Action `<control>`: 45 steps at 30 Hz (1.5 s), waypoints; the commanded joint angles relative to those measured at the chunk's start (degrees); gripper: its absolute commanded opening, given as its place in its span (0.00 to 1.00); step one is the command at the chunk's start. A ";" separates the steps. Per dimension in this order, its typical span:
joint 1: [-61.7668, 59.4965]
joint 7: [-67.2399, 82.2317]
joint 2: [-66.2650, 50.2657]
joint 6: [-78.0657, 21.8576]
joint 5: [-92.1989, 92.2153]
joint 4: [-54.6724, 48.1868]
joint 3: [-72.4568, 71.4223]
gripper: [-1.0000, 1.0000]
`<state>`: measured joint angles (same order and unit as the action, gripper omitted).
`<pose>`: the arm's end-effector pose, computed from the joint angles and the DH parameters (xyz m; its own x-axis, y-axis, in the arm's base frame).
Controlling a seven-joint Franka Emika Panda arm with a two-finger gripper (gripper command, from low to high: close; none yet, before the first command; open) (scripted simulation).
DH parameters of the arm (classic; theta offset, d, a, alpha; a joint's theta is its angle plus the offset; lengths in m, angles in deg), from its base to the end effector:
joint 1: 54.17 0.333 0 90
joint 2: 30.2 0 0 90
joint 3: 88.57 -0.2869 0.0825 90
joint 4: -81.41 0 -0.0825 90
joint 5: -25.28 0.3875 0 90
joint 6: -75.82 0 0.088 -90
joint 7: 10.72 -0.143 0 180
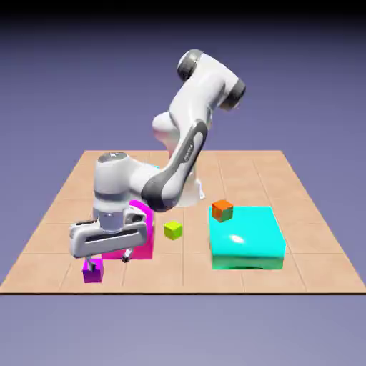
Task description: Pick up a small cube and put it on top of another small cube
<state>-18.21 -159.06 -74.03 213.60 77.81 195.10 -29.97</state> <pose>0.5684 -0.2194 0.1858 -0.9278 0.3347 -0.1648 0.3458 0.9373 -0.0433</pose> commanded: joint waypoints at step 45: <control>-14.31 45.11 51.68 -9.02 -38.20 32.12 -41.69 0.00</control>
<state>-32.52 -113.89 -22.36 204.64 39.72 227.22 -71.66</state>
